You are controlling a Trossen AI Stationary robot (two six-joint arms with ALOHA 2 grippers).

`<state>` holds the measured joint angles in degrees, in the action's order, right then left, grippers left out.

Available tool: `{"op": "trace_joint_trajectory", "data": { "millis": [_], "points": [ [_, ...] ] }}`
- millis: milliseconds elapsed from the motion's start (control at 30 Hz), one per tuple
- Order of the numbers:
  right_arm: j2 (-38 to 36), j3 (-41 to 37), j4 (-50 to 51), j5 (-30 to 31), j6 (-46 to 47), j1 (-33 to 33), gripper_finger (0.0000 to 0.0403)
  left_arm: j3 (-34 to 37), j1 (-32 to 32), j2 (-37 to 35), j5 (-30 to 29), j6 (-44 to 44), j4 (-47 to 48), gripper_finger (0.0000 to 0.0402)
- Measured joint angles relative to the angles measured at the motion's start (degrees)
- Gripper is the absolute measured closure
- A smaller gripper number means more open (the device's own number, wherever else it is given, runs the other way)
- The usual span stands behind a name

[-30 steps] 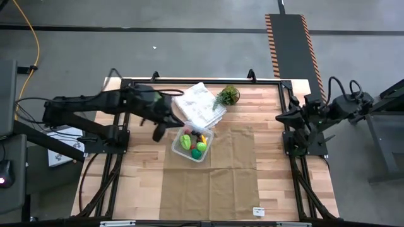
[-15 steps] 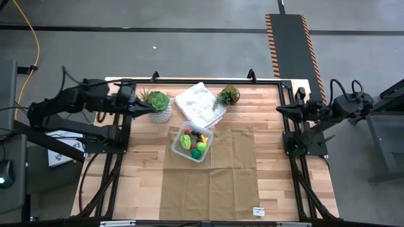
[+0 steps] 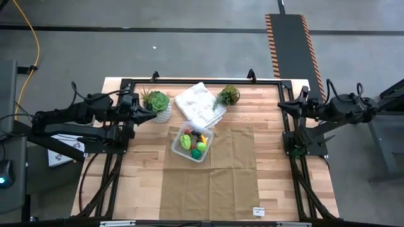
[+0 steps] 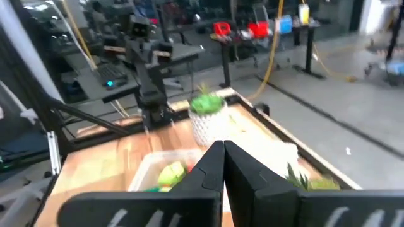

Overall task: Pick and placing Produce into tupperware
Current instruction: Return to Home Position

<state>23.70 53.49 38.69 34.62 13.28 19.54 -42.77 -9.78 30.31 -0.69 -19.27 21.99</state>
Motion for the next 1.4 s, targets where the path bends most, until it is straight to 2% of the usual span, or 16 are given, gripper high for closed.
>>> {"op": "trace_joint_trajectory", "data": {
  "millis": [100, 233, 333, 433, 533, 633, 767, 1133, 1400],
  "points": [
    [-2.5, -1.8, 2.9, -0.1, 4.3, -1.1, 0.0403, 2.6, 0.0, -1.1, 0.0, -1.5, -1.3, 0.0401],
    [-8.8, -9.4, 0.9, -0.1, 8.7, -1.3, 0.0403, 4.2, 0.0, -1.5, 0.2, -2.2, -1.4, 0.0401],
    [-13.9, -17.0, -5.9, -2.0, 9.3, -1.3, 0.0403, 4.3, 0.0, -1.6, 1.0, -2.2, -1.4, 0.0401],
    [-17.4, -24.8, -15.7, -6.8, 4.5, -1.3, 0.0403, 4.3, 0.0, -1.6, 1.1, -2.0, -1.4, 0.0401],
    [-18.8, -31.6, -23.9, -8.8, -2.0, -1.3, 0.0403, 4.3, 0.0, -1.7, 1.4, -1.5, -1.6, 0.0401],
    [-19.5, -35.7, -30.5, -9.0, -3.2, -1.6, 0.0403, 4.4, 0.0, -1.7, 2.7, -0.5, -2.7, 0.0401],
    [-20.5, -39.0, -32.9, -13.4, -0.5, -2.2, 0.0403, 8.9, 0.0, -1.9, 4.1, -0.1, -10.2, 0.0401],
    [-21.6, -42.5, -33.5, -17.4, 6.6, -3.2, 0.0403, 27.6, 0.0, -2.2, 6.3, -3.8, -38.2, 0.0401],
    [-21.5, -43.3, -33.8, -17.6, 8.8, -3.2, 0.0403, 31.5, 0.0, -2.2, 4.3, -4.9, -40.1, 0.0402]
  ]
}}
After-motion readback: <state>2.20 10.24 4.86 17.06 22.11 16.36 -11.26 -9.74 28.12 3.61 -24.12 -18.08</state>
